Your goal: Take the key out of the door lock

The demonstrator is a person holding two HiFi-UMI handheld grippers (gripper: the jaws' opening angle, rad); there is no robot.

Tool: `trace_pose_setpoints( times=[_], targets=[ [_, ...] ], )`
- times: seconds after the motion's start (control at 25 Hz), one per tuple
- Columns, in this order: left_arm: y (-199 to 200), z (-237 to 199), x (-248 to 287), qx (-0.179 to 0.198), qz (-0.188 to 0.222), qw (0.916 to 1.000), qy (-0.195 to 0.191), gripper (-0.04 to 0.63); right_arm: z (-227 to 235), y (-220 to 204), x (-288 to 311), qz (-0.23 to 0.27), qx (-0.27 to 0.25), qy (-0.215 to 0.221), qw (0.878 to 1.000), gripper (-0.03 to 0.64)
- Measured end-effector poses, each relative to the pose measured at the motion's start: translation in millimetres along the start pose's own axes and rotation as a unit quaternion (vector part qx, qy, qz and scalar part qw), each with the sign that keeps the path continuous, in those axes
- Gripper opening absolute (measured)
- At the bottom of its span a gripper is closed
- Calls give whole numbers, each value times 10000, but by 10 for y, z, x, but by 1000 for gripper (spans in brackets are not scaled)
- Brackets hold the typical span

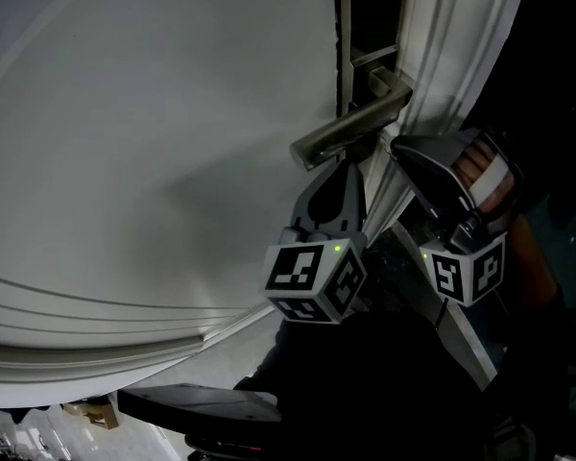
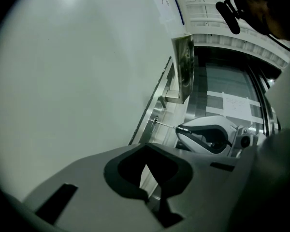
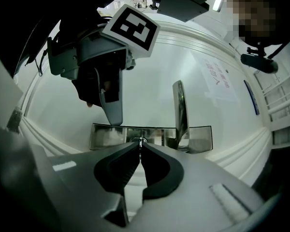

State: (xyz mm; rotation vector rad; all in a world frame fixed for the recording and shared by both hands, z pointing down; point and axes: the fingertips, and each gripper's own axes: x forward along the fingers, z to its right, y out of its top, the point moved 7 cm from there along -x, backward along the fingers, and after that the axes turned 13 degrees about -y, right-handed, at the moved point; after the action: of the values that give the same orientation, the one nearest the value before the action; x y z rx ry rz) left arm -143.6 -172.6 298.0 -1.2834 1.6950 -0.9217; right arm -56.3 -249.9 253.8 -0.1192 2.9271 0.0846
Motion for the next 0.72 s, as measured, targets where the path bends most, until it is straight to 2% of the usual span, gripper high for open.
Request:
trace_pose_setpoints(
  times=[0.72],
  targets=[
    [-23, -13, -12, 33, -42, 10000, 16, 0, -30, -10, -31, -61, 15, -28, 10000, 12]
  ],
)
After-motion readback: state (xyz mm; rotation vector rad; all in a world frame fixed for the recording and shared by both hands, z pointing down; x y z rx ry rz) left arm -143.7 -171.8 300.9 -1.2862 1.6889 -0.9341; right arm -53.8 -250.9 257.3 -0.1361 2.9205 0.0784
